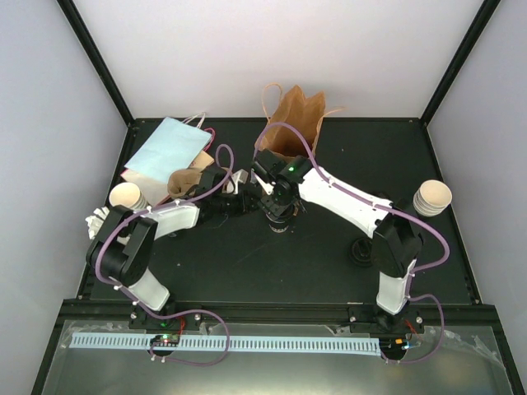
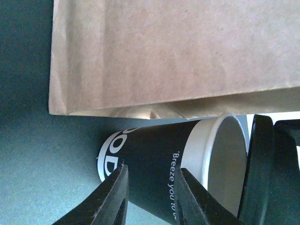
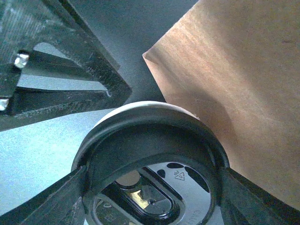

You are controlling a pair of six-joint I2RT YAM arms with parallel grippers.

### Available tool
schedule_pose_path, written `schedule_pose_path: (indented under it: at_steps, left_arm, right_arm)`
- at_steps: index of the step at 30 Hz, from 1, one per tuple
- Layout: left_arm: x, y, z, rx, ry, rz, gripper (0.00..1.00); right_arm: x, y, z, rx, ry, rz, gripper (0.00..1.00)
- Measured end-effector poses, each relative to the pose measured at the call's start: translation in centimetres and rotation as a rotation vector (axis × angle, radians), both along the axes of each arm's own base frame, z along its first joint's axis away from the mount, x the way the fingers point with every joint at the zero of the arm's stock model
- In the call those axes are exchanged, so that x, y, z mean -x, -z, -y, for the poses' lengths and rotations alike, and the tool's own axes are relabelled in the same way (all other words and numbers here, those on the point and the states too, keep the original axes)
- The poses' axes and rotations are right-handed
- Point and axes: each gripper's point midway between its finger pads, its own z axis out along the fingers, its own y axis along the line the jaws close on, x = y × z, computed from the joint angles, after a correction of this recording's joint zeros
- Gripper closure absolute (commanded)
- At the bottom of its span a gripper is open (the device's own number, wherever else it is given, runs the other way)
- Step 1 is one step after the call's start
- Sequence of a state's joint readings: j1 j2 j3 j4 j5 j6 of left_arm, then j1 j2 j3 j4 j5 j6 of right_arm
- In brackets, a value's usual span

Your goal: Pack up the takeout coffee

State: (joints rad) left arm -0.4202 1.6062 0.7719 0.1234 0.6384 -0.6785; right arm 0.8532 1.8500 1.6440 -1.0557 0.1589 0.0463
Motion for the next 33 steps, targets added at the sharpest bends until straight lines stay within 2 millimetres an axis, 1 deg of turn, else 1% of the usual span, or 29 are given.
schedule_pose_path:
  at_steps: [4, 7, 12, 19, 33]
  left_arm:
    - [-0.3, -0.2, 0.3, 0.009, 0.009, 0.004, 0.71]
    - [-0.3, 0.3, 0.4, 0.008, 0.016, -0.01, 0.71]
    - [-0.4, 1.2, 0.7, 0.005, 0.031, -0.03, 0.71]
    - [-1.1, 1.8, 1.2, 0.006, 0.049, -0.034, 0.7]
    - [-1.2, 2.4, 1.6, 0.027, 0.08, -0.037, 0.7]
  right_arm:
    - [-0.1, 0.0, -0.1, 0.0, -0.001, 0.001, 0.27]
    - [-0.2, -0.1, -0.2, -0.001, -0.003, 0.003, 0.27]
    - [-0.2, 0.3, -0.2, 0.01, -0.01, -0.003, 0.27]
    - [-0.6, 0.8, -0.2, 0.017, -0.008, -0.014, 0.27]
    - [-0.8, 1.3, -0.4, 0.011, -0.007, -0.034, 0.27]
